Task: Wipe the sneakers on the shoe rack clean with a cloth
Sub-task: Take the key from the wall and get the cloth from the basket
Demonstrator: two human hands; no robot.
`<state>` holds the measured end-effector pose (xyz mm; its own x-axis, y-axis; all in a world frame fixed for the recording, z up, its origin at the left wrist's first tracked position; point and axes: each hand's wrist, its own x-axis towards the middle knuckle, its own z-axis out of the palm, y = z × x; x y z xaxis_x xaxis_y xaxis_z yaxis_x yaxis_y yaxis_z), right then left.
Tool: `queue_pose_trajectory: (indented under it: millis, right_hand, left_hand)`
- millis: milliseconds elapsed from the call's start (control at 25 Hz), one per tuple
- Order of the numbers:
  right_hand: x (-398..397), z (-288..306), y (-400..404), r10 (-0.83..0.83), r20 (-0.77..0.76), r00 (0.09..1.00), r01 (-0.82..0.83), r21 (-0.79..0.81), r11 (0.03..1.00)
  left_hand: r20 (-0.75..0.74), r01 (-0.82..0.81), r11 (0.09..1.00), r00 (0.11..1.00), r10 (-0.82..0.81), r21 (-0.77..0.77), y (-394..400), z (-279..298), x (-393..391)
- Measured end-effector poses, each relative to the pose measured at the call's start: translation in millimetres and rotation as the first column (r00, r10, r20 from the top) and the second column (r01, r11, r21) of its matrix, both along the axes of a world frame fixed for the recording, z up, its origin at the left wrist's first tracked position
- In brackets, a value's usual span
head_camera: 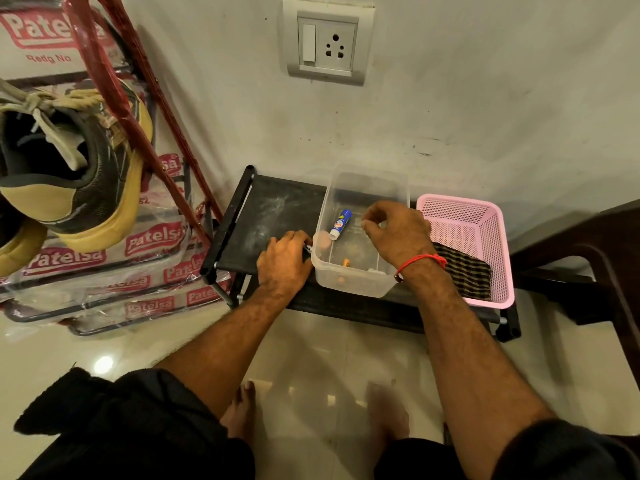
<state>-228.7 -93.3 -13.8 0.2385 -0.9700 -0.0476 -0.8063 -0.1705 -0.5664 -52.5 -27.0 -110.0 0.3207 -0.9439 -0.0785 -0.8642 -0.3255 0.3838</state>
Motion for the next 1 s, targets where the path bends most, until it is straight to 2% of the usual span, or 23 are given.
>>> queue_pose_trajectory:
  millis: [80,120,200,240,280,320,400,440,480,520,560,600,640,680,720,760,800,840,920,1000]
  right_hand:
    - [-0.4,-0.3,-1.6,-0.012,0.094,0.996,0.013,-0.010,1.000]
    - [0.3,0.0,-1.8,-0.015,0.147,0.989,0.017,-0.014,1.000]
    - [4.8,5.7,-0.5,-0.030,0.271,0.962,0.027,0.016,1.000]
    - [8.3,8.8,0.4,-0.059,0.365,0.929,0.034,0.074,0.997]
    - [12.5,12.5,2.2,-0.109,0.481,0.870,0.033,0.164,0.986]
    - [16.6,16.7,4.4,-0.176,0.589,0.789,0.011,0.273,0.962]
    - [22.0,23.0,7.3,-0.283,0.730,0.622,-0.081,0.420,0.904]
    - [22.3,22.5,6.9,-0.289,0.755,0.588,-0.104,0.425,0.899]
    - [21.1,22.5,6.5,-0.258,0.754,0.604,-0.099,0.393,0.914]
    - [18.2,19.8,4.8,-0.209,0.711,0.671,-0.060,0.333,0.941]
    - [13.5,16.7,2.6,-0.152,0.621,0.769,-0.008,0.248,0.969]
    - [8.6,11.7,-0.4,-0.093,0.483,0.870,0.022,0.150,0.988]
    - [3.9,5.4,-2.0,-0.035,0.306,0.951,0.014,0.073,0.997]
    - [0.1,0.2,-2.0,0.022,0.116,0.993,-0.027,0.046,0.999]
    - [-1.8,-2.7,-0.9,0.066,-0.032,0.997,-0.064,0.059,0.996]
    - [-2.5,-4.5,-0.3,0.094,-0.117,0.989,-0.085,0.079,0.993]
    - [-2.3,-5.0,0.6,0.109,-0.161,0.981,-0.096,0.081,0.992]
    - [-2.0,-6.5,0.3,0.112,-0.174,0.978,-0.101,0.070,0.992]
    - [-1.6,-5.7,0.4,0.112,-0.165,0.980,-0.107,0.037,0.994]
    - [-3.5,-6.6,-1.2,0.088,-0.107,0.990,-0.088,0.009,0.996]
  left_hand:
    - [-0.027,-0.026,1.000,0.999,0.026,-0.016,0.2,-3.2,4.1]
    - [-0.087,-0.093,0.995,0.992,0.089,-0.043,0.3,-0.8,9.5]
    - [-0.364,-0.342,0.924,0.893,0.264,-0.170,-3.3,16.0,27.3]
    - [-0.484,-0.422,0.863,0.837,0.254,-0.277,-5.6,29.0,35.8]
    - [-0.527,-0.421,0.816,0.832,0.173,-0.396,-8.3,44.5,40.1]
    - [-0.512,-0.349,0.797,0.857,0.059,-0.493,-10.2,61.7,38.4]
    - [-0.390,-0.077,0.806,0.899,-0.197,-0.586,-11.4,91.3,17.0]
    - [-0.295,0.073,0.808,0.909,-0.296,-0.584,-13.2,97.9,4.5]
    - [-0.194,0.200,0.802,0.911,-0.363,-0.563,-14.7,97.8,-4.3]
    - [-0.138,0.262,0.797,0.909,-0.393,-0.544,-17.1,94.1,-7.5]
    - [-0.153,0.251,0.802,0.909,-0.388,-0.542,-21.1,86.8,-3.1]
    - [-0.226,0.177,0.807,0.907,-0.356,-0.563,-23.9,80.0,4.7]
    - [-0.339,0.027,0.819,0.902,-0.267,-0.573,-25.5,71.1,15.0]
    - [-0.450,-0.143,0.835,0.883,-0.134,-0.531,-25.2,60.1,25.1]
    - [-0.517,-0.274,0.863,0.856,0.018,-0.424,-23.8,47.6,33.4]
    - [-0.520,-0.319,0.900,0.844,0.127,-0.298,-20.5,35.0,37.2]
    - [-0.476,-0.260,0.943,0.869,0.136,-0.206,-18.2,21.7,36.6]
    - [-0.415,-0.135,0.981,0.907,0.066,-0.139,-17.0,10.6,32.0]
    - [-0.302,0.109,0.994,0.947,-0.105,-0.004,-17.4,0.8,16.4]
    - [-0.250,0.150,0.985,0.960,-0.124,0.089,-22.8,3.7,2.7]
